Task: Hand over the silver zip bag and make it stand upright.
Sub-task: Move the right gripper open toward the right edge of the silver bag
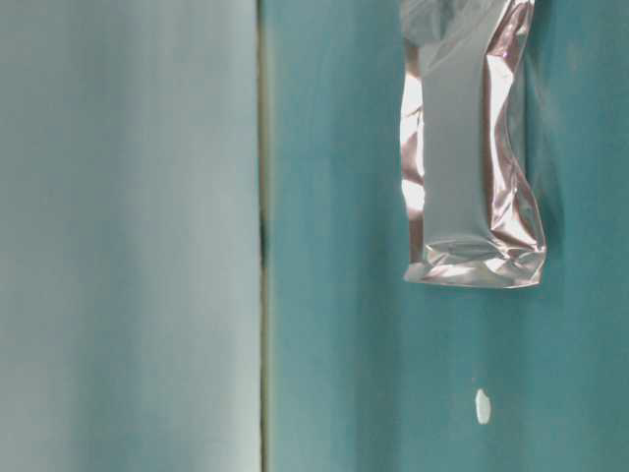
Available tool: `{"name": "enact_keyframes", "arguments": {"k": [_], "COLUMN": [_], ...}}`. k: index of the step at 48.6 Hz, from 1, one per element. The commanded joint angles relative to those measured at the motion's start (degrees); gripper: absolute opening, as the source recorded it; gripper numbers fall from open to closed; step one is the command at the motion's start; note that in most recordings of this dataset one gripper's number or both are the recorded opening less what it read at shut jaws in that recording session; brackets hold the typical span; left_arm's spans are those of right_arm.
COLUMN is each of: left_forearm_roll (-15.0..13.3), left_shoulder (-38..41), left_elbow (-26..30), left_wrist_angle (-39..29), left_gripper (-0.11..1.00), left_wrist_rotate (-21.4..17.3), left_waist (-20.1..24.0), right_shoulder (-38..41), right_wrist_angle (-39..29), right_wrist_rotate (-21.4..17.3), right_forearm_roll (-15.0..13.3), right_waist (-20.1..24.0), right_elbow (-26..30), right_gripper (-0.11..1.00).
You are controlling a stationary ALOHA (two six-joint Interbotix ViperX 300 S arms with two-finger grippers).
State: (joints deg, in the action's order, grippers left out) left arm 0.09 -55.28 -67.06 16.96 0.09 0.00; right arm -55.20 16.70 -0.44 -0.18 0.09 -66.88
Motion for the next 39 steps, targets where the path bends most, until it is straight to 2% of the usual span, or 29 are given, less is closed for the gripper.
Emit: {"name": "enact_keyframes", "arguments": {"k": [1,4,7,14,19,24,28,39], "left_forearm_roll": [1.0,1.0,1.0,1.0,1.0,1.0,1.0,1.0], "left_shoulder": [1.4,2.5,3.5,5.9,7.9,9.5,10.1,10.2], "left_elbow": [3.1,4.4,5.5,6.9,7.9,8.9,9.3,9.7], "left_wrist_angle": [-0.3,-0.4,-0.4,-0.4,-0.4,-1.0,-1.8,-2.7], "left_gripper": [0.14,0.08,0.01,-0.01,-0.01,-0.01,-0.01,-0.01], "left_wrist_rotate": [0.3,0.0,-0.1,-0.5,-0.4,-0.4,-0.4,-0.4], "left_waist": [-0.6,-0.7,-0.8,-1.0,-1.1,-1.1,-1.0,-0.9], "right_shoulder": [0.5,0.5,0.7,0.9,1.4,2.7,4.2,8.4], "right_wrist_angle": [0.4,-1.4,-4.3,-10.5,-13.1,-15.2,-16.9,-16.3], "right_wrist_rotate": [-0.8,-2.2,-4.0,-8.4,-13.6,-20.7,-25.6,-37.9], "right_forearm_roll": [0.7,5.3,9.0,14.1,19.2,25.3,26.9,27.4], "right_waist": [-0.1,0.0,-0.4,-0.8,-1.3,-1.9,-1.9,-2.0], "right_elbow": [1.1,2.4,3.3,3.8,3.8,3.7,3.5,1.2], "right_gripper": [0.09,0.1,0.02,0.0,0.0,0.0,0.0,0.0]}}
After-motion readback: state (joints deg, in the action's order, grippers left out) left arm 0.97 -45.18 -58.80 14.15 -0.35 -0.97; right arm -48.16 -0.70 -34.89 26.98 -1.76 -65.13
